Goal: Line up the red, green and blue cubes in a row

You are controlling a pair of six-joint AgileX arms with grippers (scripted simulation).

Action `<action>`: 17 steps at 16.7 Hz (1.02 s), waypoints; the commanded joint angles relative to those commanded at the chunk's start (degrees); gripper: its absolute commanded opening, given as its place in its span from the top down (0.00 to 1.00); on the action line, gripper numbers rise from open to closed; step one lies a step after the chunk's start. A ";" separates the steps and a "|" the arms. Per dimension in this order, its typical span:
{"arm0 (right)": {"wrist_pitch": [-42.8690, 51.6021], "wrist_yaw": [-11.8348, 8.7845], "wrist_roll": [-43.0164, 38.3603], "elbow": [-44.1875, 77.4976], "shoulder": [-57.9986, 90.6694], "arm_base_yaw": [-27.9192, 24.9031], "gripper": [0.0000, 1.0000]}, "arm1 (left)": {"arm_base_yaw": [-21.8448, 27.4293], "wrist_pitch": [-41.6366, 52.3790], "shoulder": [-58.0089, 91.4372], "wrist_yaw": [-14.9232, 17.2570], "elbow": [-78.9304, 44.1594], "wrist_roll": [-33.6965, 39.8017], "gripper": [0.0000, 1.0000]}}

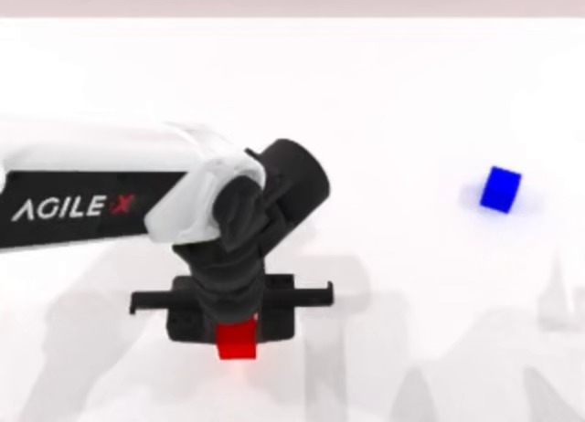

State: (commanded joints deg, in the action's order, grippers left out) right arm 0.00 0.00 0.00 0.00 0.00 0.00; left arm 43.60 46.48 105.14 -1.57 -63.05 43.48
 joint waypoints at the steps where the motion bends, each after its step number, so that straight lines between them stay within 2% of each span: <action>1: 0.00 0.00 0.00 0.00 0.00 0.00 0.00 | 0.01 -0.43 0.18 -0.02 0.32 0.00 1.00; 4: 0.00 0.00 0.00 0.00 0.00 0.00 0.00 | 0.01 -0.44 0.19 -0.02 0.33 0.00 1.00; 17: 0.00 0.00 0.00 0.00 0.00 0.00 0.00 | 0.01 -0.44 0.19 -0.02 0.33 0.00 0.02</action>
State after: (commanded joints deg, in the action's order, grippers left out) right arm 0.00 0.00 0.00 0.00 0.00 0.00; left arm 43.61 46.04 105.33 -1.59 -62.72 43.48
